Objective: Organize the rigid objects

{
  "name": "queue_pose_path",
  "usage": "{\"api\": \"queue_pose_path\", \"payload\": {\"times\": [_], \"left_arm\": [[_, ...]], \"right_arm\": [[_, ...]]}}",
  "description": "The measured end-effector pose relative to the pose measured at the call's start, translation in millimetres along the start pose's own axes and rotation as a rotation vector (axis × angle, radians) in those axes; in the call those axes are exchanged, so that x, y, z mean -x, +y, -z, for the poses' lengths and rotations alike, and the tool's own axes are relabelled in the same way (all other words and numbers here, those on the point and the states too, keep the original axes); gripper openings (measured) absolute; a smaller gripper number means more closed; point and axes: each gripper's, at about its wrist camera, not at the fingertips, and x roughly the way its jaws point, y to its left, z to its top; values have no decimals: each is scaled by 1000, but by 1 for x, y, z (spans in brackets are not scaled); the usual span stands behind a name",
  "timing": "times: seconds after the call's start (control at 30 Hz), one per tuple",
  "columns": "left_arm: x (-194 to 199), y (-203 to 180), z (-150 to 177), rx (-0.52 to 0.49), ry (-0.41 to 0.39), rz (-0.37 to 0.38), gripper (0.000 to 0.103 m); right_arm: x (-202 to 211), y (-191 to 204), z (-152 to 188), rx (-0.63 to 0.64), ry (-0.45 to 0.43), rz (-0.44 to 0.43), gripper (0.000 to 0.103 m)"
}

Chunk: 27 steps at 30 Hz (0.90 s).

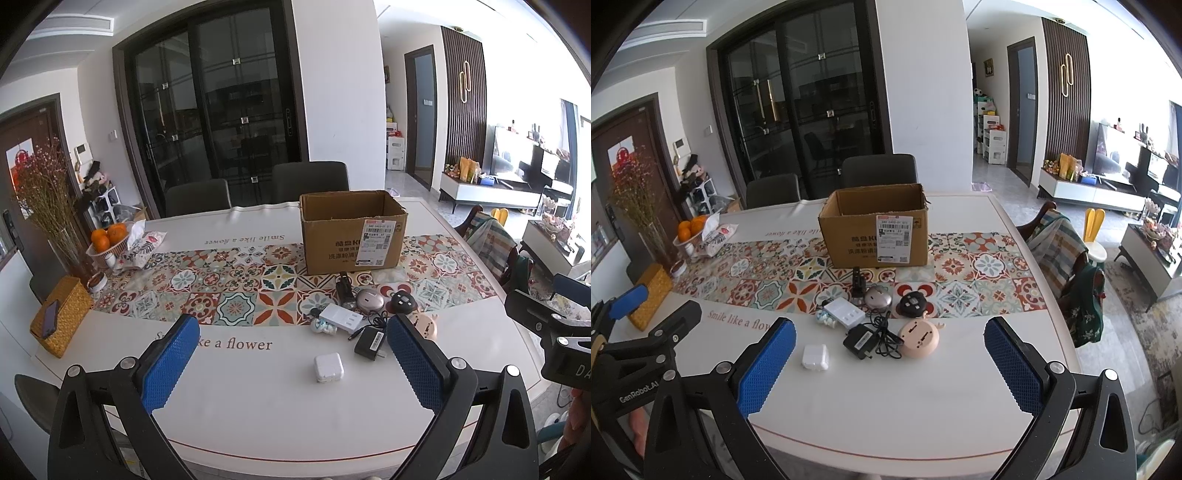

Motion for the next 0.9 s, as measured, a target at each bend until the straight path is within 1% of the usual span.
{"api": "queue_pose_path", "payload": {"times": [0.57, 0.7, 0.8, 0.9], "left_arm": [[0, -1, 1, 4, 9, 1, 103], [-11, -7, 2, 12, 40, 11, 103], [-23, -11, 3, 18, 80, 21, 103], [-32, -15, 8, 15, 120, 12, 103]], "right_arm": [[-2, -1, 0, 0, 4, -4, 102], [-8, -2, 3, 2, 20, -14, 102], [-19, -6, 5, 5, 44, -24, 102], [-30, -11, 7, 12, 75, -31, 102]]}}
